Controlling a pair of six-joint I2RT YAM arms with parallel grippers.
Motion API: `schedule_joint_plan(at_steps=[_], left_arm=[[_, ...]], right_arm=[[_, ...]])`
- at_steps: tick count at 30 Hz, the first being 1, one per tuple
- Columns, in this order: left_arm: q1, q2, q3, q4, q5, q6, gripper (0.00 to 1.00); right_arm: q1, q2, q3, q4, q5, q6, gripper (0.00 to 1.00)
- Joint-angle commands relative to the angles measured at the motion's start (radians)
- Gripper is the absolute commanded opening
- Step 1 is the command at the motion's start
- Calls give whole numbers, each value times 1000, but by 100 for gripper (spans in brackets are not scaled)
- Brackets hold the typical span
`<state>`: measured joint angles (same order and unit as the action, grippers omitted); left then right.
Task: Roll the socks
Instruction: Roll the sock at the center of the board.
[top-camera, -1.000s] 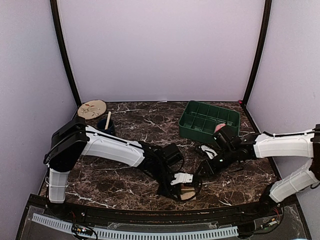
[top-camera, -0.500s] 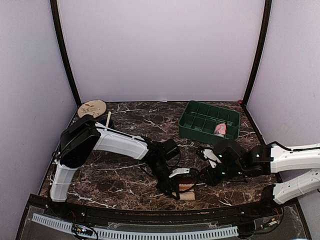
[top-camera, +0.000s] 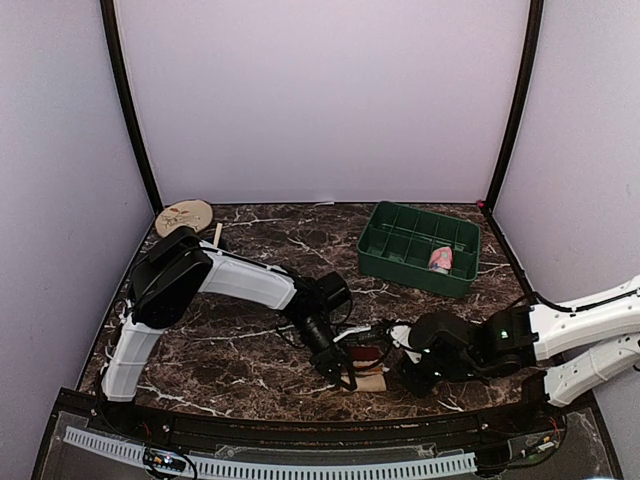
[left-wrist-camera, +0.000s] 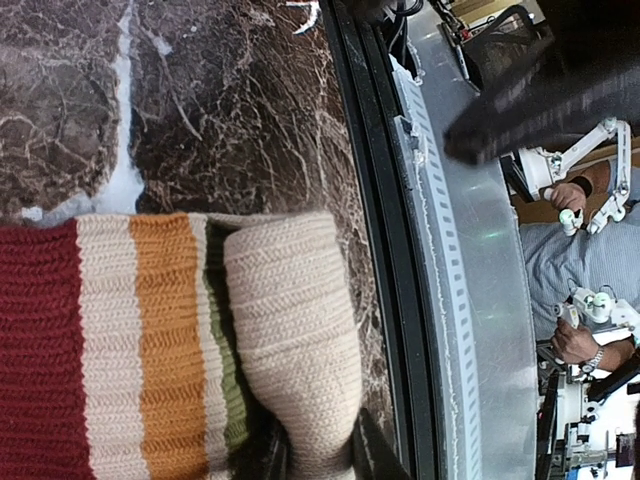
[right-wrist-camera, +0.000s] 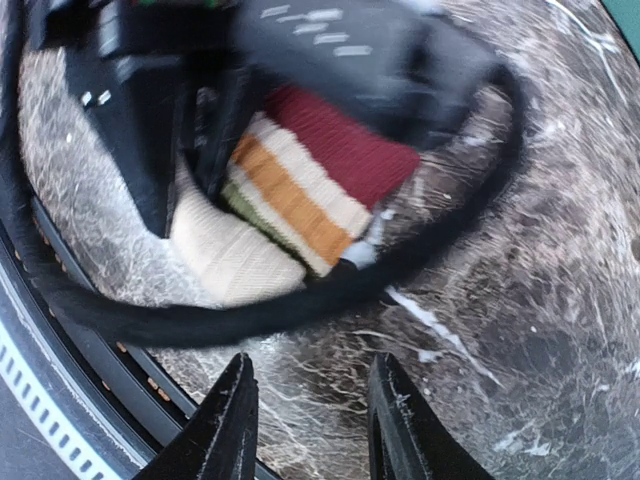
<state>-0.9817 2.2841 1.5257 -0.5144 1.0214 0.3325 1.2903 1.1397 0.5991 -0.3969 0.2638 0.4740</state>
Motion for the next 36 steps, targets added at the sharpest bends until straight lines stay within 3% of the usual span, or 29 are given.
schedule_joint_plan(at_steps=[1, 17, 36], left_arm=[[6, 37, 5, -44, -14, -9, 22], [25, 63, 20, -56, 36, -19, 24], [35, 66, 22, -61, 71, -19, 25]], right_arm=[[67, 74, 72, 30, 35, -95, 36], [129, 304, 173, 44, 44, -339, 44], [56, 427, 208, 54, 46, -442, 46]])
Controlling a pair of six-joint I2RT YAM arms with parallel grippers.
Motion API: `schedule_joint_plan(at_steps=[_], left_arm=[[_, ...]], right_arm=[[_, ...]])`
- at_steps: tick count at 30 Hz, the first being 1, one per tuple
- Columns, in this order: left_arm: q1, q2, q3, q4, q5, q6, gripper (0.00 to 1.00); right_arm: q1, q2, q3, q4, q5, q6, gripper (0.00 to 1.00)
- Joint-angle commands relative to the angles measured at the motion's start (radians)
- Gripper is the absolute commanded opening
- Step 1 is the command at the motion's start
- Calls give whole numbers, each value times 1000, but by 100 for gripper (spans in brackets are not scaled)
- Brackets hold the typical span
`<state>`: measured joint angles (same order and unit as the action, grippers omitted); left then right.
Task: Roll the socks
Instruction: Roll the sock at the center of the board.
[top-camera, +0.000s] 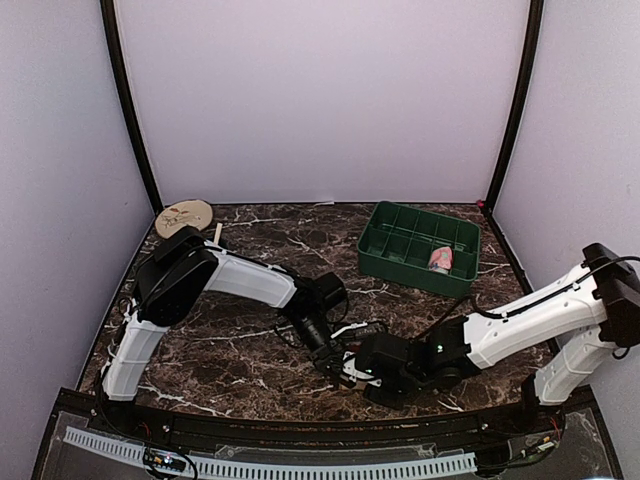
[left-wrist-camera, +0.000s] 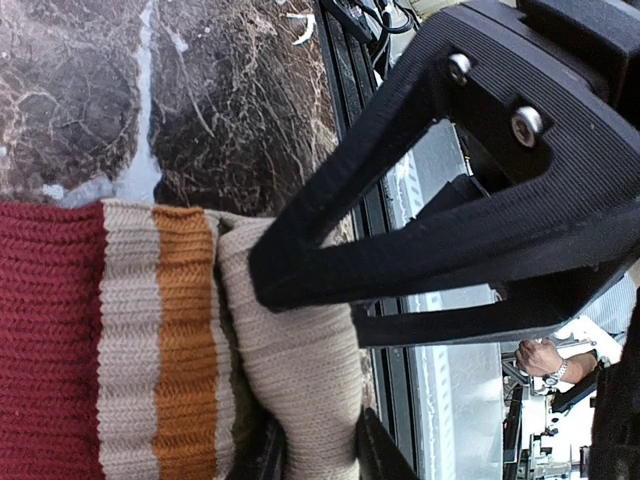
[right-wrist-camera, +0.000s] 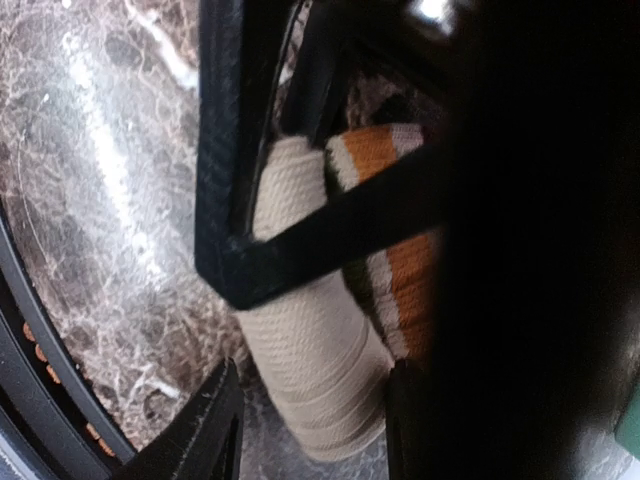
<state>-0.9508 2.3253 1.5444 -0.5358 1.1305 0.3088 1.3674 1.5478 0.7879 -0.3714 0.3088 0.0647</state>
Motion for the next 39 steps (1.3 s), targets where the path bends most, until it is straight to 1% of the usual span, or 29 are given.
schedule_joint_plan(at_steps=[1, 4, 9, 11, 13, 17, 19, 21, 25, 28, 32, 35, 39], left_arm=[[4, 25, 3, -41, -36, 5, 25], [6, 25, 2, -38, -34, 6, 25], [12, 23, 3, -38, -29, 5, 25], [15, 23, 4, -43, -28, 6, 26], [18, 23, 11, -49, -32, 7, 27], [25, 19, 16, -58, -47, 0, 30], [31, 17, 20, -63, -65, -13, 33], [40, 16, 24, -71, -69, -30, 38], [54, 12, 35, -108, -87, -40, 40], [65, 1, 39, -143, -122, -33, 41], [83, -28, 32, -148, -176, -43, 42], [103, -59, 20, -106, -199, -73, 42], [126, -96, 11, -53, -186, -112, 42]], right_arm=[[-27, 23, 20, 31, -2, -40, 45], [-41, 34, 25, 34, -27, -54, 42], [-53, 40, 22, 28, -78, -65, 29], [-57, 40, 17, 25, -100, -65, 22], [-62, 63, 13, 25, -120, -65, 13], [-83, 74, 13, 28, -164, -69, 0], [-97, 80, 13, 28, -188, -73, 0], [-112, 90, 14, 27, -217, -75, 0], [-126, 109, 20, 24, -270, -75, 0], [-138, 119, 33, 12, -312, -68, 0], [-153, 117, 41, -2, -358, -55, 0], [-162, 116, 44, -7, -387, -43, 0], [-176, 124, 55, -20, -416, -30, 0]])
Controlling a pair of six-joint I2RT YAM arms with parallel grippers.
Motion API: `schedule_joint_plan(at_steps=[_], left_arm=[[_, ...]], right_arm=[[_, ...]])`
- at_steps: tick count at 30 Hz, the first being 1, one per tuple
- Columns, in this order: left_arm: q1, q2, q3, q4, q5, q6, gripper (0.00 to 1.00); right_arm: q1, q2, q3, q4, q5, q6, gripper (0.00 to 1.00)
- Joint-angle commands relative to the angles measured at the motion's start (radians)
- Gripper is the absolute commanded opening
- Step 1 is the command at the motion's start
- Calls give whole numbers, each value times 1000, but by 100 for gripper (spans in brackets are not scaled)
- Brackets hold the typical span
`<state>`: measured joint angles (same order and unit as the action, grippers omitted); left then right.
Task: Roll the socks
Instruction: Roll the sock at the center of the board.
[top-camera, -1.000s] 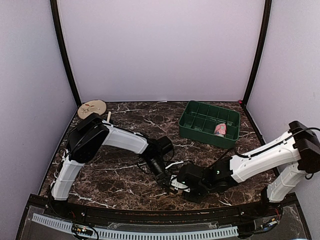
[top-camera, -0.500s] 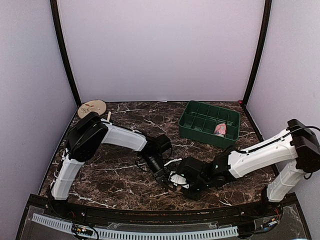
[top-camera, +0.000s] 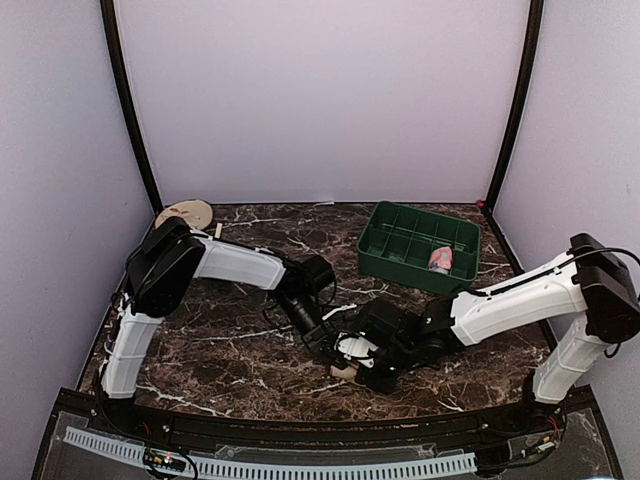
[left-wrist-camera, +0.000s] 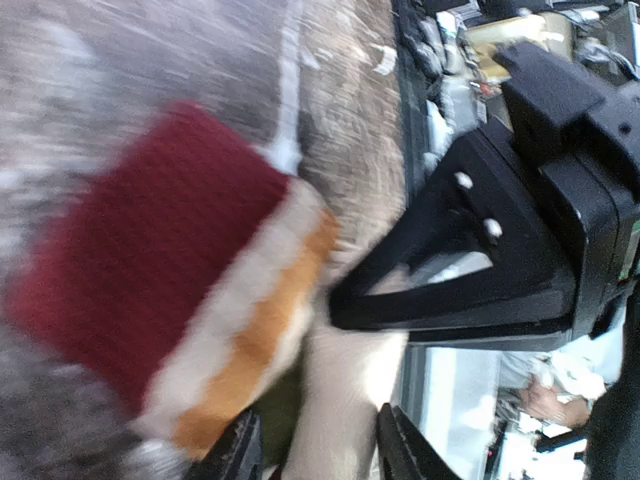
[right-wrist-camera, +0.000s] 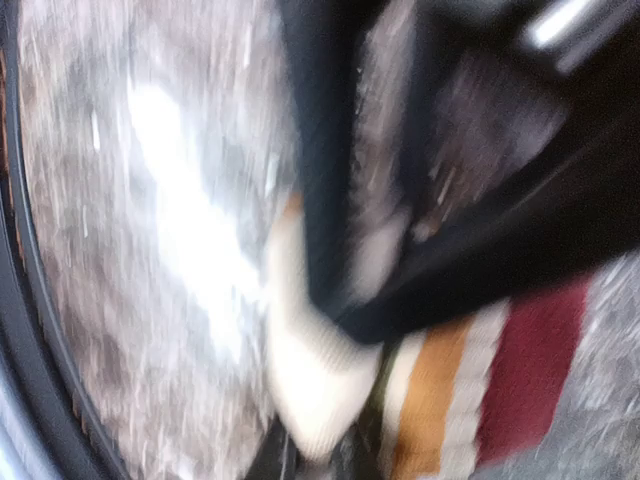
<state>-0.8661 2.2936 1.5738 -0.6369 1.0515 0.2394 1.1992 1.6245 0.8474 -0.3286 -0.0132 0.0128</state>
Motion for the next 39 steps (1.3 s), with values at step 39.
schedule_joint_plan(at_steps=[39], left_arm=[[-95, -617, -677, 779, -560, -244, 43]], right_arm=[[-272, 104, 28, -155, -559, 110, 0]])
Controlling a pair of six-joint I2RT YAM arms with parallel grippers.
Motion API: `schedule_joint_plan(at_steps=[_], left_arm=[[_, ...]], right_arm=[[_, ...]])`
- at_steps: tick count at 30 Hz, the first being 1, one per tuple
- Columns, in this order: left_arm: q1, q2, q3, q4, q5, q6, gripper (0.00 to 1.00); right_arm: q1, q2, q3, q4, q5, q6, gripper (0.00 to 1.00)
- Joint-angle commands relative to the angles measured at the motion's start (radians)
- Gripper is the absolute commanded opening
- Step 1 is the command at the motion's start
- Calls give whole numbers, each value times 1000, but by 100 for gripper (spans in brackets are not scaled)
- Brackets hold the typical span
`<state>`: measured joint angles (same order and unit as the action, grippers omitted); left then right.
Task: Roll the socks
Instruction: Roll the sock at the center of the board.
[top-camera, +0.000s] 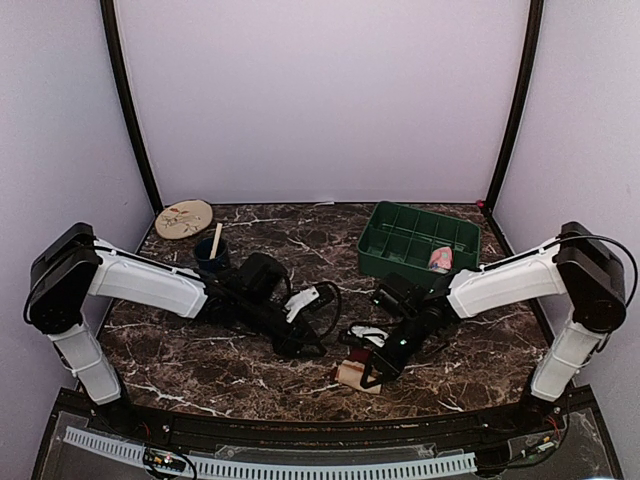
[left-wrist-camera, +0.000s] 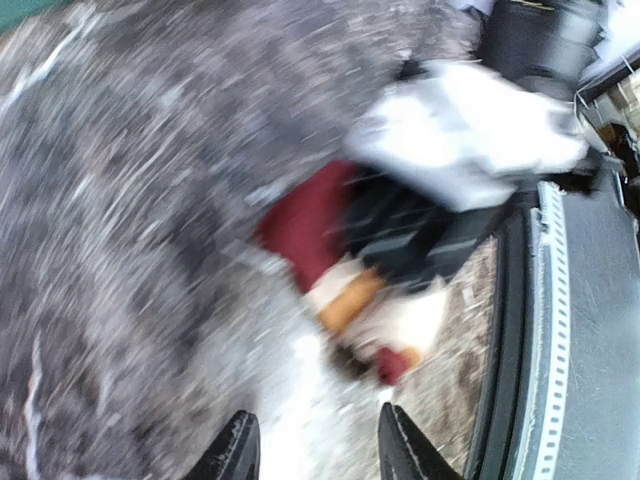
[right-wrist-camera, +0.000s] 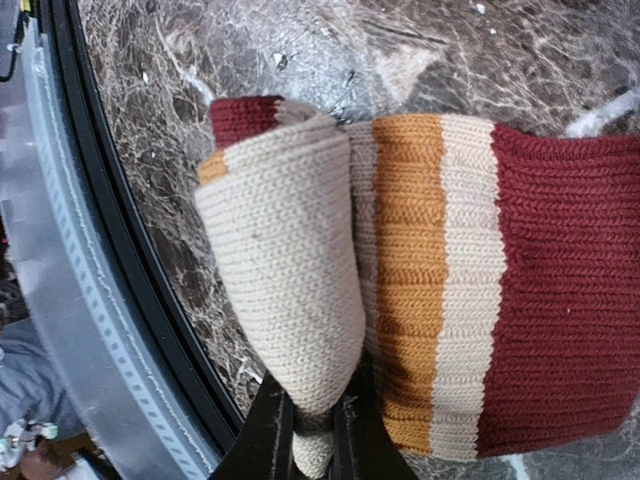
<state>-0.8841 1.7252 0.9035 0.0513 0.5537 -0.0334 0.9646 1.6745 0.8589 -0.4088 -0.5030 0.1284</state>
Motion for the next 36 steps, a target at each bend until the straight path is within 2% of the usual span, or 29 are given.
schedule_joint_plan(at_steps=[1, 10, 23, 36], left_arm=[[-100, -47, -3, 89, -71, 40, 44], [-235, -12, 20, 82, -138, 135, 46], [-290, 89, 105, -17, -282, 356, 47], [-302, 116, 92, -28, -283, 437, 47]], right_arm=[[-47, 67, 24, -79, -84, -5, 0], [-88, 112, 41, -95, -172, 13, 0], [-95, 129, 47, -113, -201, 22, 0], [-102, 155, 55, -105, -230, 25, 0]])
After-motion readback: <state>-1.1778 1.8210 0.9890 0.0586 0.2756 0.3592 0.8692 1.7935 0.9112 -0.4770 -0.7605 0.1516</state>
